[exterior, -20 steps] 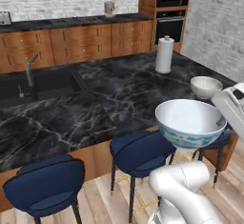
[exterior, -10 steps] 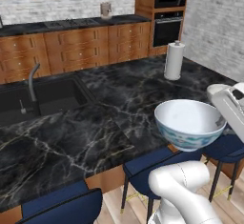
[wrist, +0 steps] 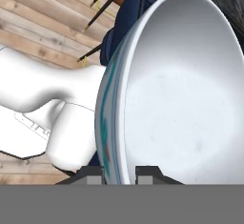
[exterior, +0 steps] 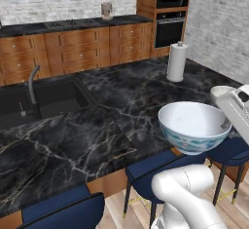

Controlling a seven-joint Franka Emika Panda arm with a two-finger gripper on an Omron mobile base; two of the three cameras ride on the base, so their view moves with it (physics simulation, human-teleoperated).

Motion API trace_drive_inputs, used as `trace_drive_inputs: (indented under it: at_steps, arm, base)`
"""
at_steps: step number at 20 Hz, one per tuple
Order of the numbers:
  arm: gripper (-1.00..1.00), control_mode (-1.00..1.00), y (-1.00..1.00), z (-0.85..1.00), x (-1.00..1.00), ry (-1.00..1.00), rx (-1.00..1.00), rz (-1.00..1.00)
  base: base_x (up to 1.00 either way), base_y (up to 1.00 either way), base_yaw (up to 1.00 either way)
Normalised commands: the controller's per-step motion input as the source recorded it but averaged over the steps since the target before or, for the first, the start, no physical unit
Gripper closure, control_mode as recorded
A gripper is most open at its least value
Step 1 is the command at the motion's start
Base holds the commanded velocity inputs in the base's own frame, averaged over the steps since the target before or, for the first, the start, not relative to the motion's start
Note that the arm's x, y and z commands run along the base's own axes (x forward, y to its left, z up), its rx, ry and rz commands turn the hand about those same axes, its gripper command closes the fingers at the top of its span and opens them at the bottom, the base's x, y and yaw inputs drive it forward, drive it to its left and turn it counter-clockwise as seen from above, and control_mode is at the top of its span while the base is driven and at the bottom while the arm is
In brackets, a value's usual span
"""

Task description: Pick up the bowls from the cabinet and place each bowl in front of a stool on the dining counter.

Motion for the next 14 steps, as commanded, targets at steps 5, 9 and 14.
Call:
trace_drive_inputs:
  at_steps: [5, 9, 14]
  arm:
    - [1.0, 1.0, 0.0, 0.0, 0.0, 0.0, 0.0, 0.0]
    - [1.0, -1.0, 0.0, 0.0, 0.28, 0.02, 0.0, 0.0]
    - [1.0, -1.0, 0.0, 0.0, 0.75, 0.11, 0.0, 0.02]
  base:
    - [0.0, 0.02, 0.0]
    - [0.11, 0.0, 0.0]
    - [0.0, 0.0, 0.0]
